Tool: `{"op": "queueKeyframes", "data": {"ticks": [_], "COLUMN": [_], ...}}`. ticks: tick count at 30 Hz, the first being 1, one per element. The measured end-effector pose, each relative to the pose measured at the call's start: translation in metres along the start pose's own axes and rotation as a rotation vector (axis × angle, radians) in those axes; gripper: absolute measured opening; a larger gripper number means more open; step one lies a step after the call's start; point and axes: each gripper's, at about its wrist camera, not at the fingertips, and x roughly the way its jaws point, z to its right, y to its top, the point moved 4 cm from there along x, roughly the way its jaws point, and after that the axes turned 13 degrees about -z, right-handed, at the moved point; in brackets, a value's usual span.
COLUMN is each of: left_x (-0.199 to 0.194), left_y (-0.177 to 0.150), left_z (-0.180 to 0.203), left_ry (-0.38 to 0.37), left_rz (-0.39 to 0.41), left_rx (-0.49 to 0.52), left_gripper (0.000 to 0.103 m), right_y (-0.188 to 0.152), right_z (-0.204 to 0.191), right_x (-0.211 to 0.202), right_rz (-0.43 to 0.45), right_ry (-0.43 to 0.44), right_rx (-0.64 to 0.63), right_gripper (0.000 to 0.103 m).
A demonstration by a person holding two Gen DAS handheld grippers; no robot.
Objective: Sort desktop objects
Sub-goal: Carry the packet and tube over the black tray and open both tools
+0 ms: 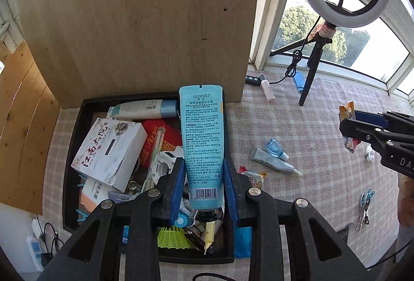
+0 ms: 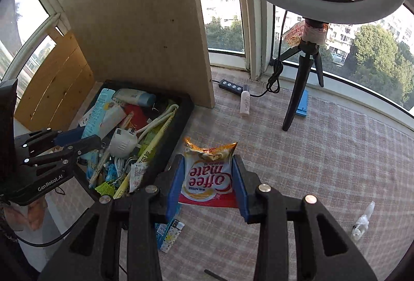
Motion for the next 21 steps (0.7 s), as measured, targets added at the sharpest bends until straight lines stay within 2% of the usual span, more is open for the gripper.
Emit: {"op": "queueKeyframes", "data": {"ticks": [6, 12, 18, 21], "left_x": [0.002, 0.003, 0.015, 0.025], "left_y": [-0.029, -0.052, -0.067, -0.070], "left_z": [-0.080, -0.142, -0.180, -0.190], "left_ry": [0.047, 0.060, 0.079, 0.093], "left_rz": [-0.010, -0.013, -0.034, -0.061], "left_rx": [-0.127, -0.235, -0.300, -0.333], "left_gripper": [0.028, 0.028, 0.028, 0.033], "right_y": [0.015, 0.017, 0.014, 0.014], "right_z": [-0.085, -0.157, -0.198, -0.209], "right_x": [0.021, 0.048, 0.068, 0.074], "right_rz": [-0.033, -0.078, -0.115, -0.118], "right_ry": [0.042, 0.054, 0.054, 0.030], "right_rx": [-0.116, -0.217, -0.282, -0.300], "right_gripper": [0.036, 0.036, 0.038, 0.047]}}
